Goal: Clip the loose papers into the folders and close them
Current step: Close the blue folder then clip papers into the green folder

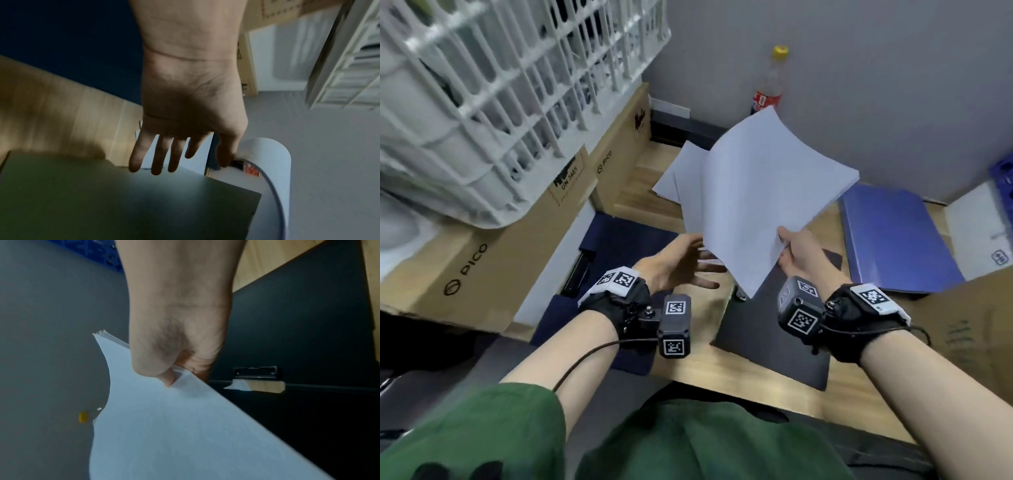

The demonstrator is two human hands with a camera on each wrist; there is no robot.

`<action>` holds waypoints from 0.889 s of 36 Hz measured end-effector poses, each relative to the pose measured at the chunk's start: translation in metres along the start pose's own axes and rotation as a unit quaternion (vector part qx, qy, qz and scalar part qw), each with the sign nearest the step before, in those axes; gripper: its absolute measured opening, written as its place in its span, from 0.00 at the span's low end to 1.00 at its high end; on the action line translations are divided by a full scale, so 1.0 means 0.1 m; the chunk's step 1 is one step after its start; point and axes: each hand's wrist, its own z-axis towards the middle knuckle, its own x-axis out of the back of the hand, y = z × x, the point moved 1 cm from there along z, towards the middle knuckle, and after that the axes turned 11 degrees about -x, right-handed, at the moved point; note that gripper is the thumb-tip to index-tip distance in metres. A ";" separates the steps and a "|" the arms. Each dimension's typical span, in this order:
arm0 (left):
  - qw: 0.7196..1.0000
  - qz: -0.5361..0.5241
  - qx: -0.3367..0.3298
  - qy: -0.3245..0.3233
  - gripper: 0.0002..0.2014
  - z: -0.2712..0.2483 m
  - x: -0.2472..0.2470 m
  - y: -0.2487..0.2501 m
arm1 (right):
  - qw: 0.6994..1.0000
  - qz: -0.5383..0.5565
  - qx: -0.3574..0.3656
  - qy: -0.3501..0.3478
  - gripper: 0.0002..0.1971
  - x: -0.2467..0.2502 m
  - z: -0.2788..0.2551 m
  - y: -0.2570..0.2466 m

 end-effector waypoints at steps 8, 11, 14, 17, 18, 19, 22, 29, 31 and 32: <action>0.994 -0.045 -0.029 0.095 0.17 -0.22 0.53 0.07 | 0.991 -0.096 -0.070 0.063 0.14 0.11 0.00 0.45; 0.994 0.018 -0.019 0.108 0.22 -0.23 0.64 0.05 | 0.978 -0.165 -0.092 0.088 0.07 0.40 0.01 0.64; 0.981 0.138 0.005 0.136 0.20 -0.21 0.72 0.02 | 0.958 -0.232 -0.123 0.111 0.03 0.64 -0.05 0.74; 0.961 0.202 0.013 0.188 0.19 -0.16 0.87 -0.04 | 0.943 -0.281 -0.133 0.122 0.09 0.79 -0.09 0.75; 0.958 0.210 0.019 0.196 0.19 -0.14 0.92 -0.08 | 0.938 -0.294 -0.134 0.126 0.11 0.84 -0.08 0.75; 0.954 0.222 0.026 0.200 0.19 -0.14 0.95 -0.11 | 0.934 -0.305 -0.136 0.128 0.12 0.88 -0.06 0.74; 0.926 0.287 0.038 0.241 0.25 -0.08 1.05 -0.24 | 0.925 -0.322 -0.145 0.139 0.12 0.98 0.00 0.70; 0.821 0.496 -0.005 0.283 0.27 0.24 0.86 -0.28 | 0.922 -0.332 -0.134 0.148 0.15 1.15 -0.01 0.63; 0.874 0.439 0.003 0.209 0.20 0.39 0.69 -0.30 | 0.924 -0.330 -0.133 0.141 0.16 1.23 0.00 0.61; 0.895 0.408 0.009 0.179 0.17 0.45 0.61 -0.33 | 0.923 -0.333 -0.134 0.137 0.15 1.26 0.00 0.60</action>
